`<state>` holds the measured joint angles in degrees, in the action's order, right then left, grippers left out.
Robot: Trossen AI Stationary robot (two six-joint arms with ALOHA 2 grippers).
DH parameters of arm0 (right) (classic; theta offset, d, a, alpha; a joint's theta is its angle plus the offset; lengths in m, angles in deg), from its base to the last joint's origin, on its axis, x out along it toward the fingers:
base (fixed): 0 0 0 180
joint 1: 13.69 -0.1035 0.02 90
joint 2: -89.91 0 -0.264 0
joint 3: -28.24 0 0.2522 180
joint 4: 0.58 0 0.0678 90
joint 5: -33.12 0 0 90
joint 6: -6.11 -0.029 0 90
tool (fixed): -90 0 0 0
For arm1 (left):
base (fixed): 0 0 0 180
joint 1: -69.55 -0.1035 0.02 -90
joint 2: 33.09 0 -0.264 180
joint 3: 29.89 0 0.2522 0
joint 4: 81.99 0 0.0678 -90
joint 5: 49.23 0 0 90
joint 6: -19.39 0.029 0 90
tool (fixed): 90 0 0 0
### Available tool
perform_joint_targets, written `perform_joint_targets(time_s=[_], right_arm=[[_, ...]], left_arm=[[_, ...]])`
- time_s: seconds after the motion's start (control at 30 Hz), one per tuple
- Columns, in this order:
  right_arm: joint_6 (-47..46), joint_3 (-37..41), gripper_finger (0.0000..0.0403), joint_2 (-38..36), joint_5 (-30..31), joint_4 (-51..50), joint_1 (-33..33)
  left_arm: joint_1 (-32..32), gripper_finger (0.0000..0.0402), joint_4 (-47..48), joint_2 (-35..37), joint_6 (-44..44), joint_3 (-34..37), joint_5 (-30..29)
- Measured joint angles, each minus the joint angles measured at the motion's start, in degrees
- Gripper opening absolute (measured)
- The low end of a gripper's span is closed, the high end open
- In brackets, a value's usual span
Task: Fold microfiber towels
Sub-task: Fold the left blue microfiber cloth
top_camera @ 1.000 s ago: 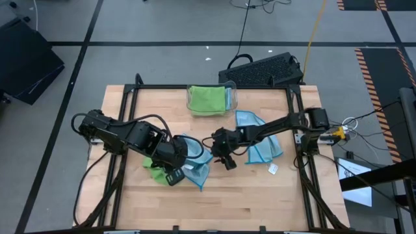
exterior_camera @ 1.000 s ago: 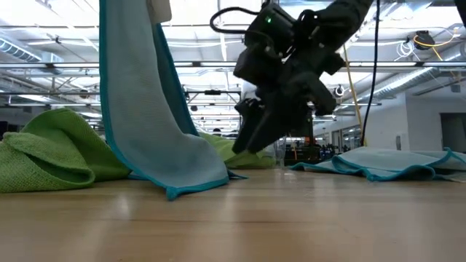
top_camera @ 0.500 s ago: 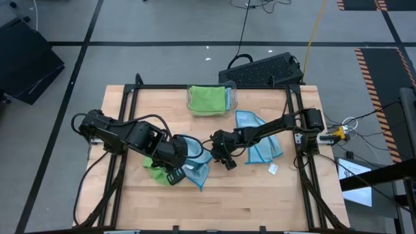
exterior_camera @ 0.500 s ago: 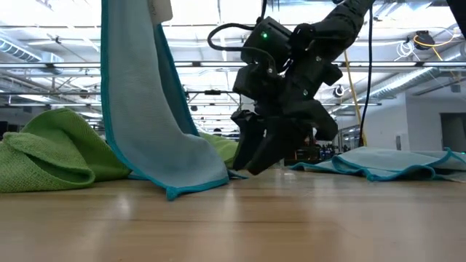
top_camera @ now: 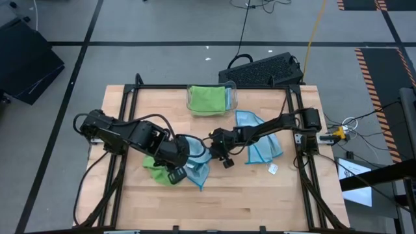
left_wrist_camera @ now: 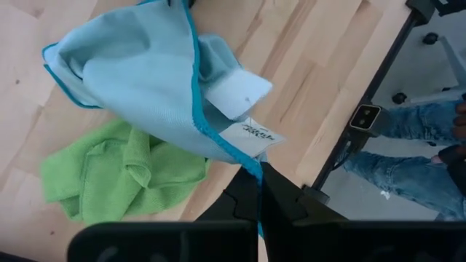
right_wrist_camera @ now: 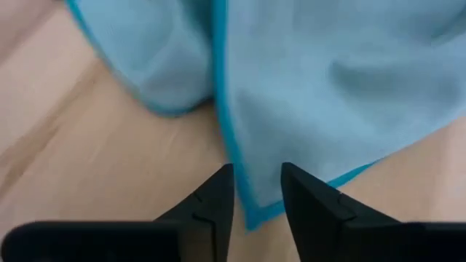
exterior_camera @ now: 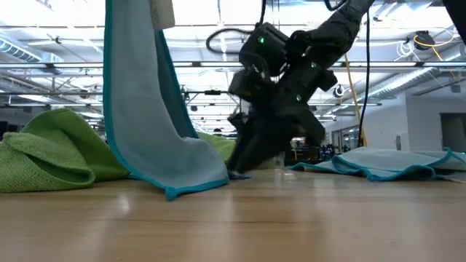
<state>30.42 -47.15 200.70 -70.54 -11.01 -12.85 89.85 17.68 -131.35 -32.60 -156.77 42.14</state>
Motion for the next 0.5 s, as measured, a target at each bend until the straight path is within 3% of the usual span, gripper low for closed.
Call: perform_joint_targets(time_s=[0.33, 0.4, 0.5], right_arm=[[-6.05, -0.15, 0.0151, 2.89, -2.98, 0.3, -0.15], [-7.09, -0.15, 0.0145, 2.92, -1.3, -0.09, -0.17], [-8.6, -0.2, 0.01, 2.94, 1.03, -0.55, -0.25]], left_arm=[[-0.03, 0.0001, 0.04, 0.0, 0.72, 0.0, -0.48], [-0.03, 0.0001, 0.04, 0.0, 0.79, 0.0, -1.05], [-0.03, 0.0001, 0.01, 0.0, 0.97, 0.0, -1.45]])
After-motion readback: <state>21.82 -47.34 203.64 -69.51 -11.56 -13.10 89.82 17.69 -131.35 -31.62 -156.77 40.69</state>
